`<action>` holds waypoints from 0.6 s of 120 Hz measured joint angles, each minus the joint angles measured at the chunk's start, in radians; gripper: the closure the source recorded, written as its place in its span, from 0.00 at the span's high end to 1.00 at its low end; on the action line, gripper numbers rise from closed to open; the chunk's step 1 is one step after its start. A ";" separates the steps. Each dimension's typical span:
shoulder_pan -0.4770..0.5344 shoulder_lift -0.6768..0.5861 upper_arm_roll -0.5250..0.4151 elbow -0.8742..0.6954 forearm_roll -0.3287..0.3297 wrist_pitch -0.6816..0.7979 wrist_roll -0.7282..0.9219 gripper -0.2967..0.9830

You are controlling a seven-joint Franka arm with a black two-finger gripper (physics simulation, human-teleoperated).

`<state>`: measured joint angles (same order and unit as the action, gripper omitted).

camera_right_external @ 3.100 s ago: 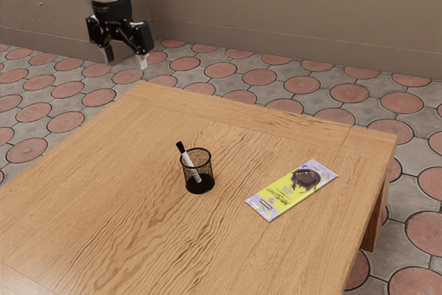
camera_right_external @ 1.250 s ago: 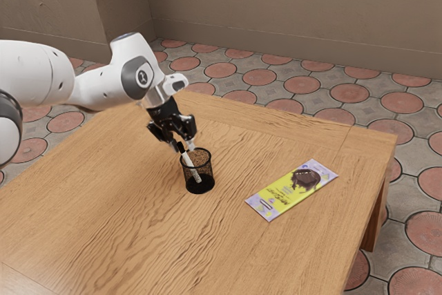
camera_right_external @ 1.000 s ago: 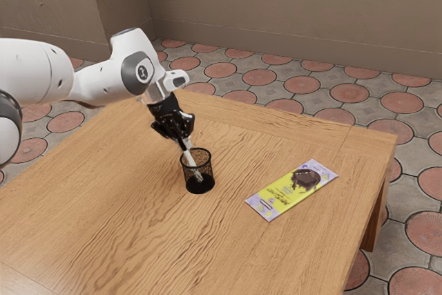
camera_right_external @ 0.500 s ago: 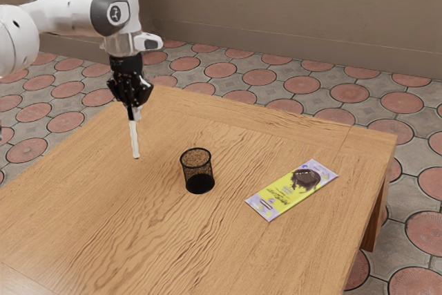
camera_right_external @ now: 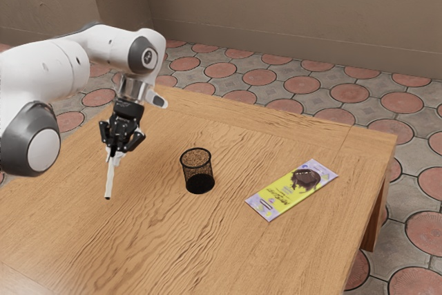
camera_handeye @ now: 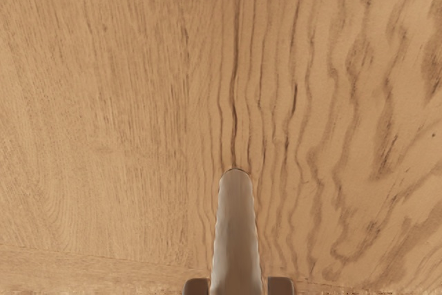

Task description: Take the marker out of the pen holder and place it to the left of the pen holder.

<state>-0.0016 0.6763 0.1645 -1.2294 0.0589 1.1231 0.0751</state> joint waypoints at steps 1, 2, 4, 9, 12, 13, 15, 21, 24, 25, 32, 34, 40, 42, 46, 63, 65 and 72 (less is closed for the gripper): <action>0.000 0.001 0.000 0.000 -0.001 -0.002 -0.001 0.25; 0.000 0.002 0.000 0.000 -0.001 -0.004 -0.002 0.27; 0.001 0.004 0.000 0.001 -0.003 -0.008 -0.003 0.30; 0.002 0.007 0.000 0.001 -0.005 -0.017 -0.007 0.37; 0.004 0.008 0.000 0.001 -0.006 -0.021 -0.009 0.41; 0.005 0.008 0.000 0.001 -0.007 -0.022 -0.009 0.43; 0.006 0.008 0.000 0.001 -0.007 -0.025 -0.011 0.45; 0.008 0.008 0.000 0.002 -0.009 -0.031 -0.014 0.52; 0.010 0.008 0.000 0.002 -0.010 -0.027 -0.016 0.55; 0.010 0.008 0.000 0.001 -0.011 -0.024 -0.016 0.56; 0.014 0.001 -0.001 -0.001 -0.046 0.029 -0.017 0.61; 0.014 -0.008 -0.002 0.002 -0.058 0.042 -0.017 0.62; 0.013 -0.071 -0.011 0.006 -0.089 0.080 -0.017 0.65; 0.012 -0.105 -0.026 0.003 -0.090 0.093 -0.018 0.66; 0.010 -0.189 -0.081 -0.012 -0.073 0.114 -0.023 0.68; 0.001 -0.530 -0.201 -0.210 -0.020 0.213 -0.054 0.72; -0.002 -0.542 -0.209 -0.218 -0.017 0.223 -0.060 0.72; -0.011 -0.570 -0.219 -0.233 -0.008 0.255 -0.077 0.73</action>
<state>-0.0129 0.1058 -0.0546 -1.4620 0.0512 1.3780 -0.0019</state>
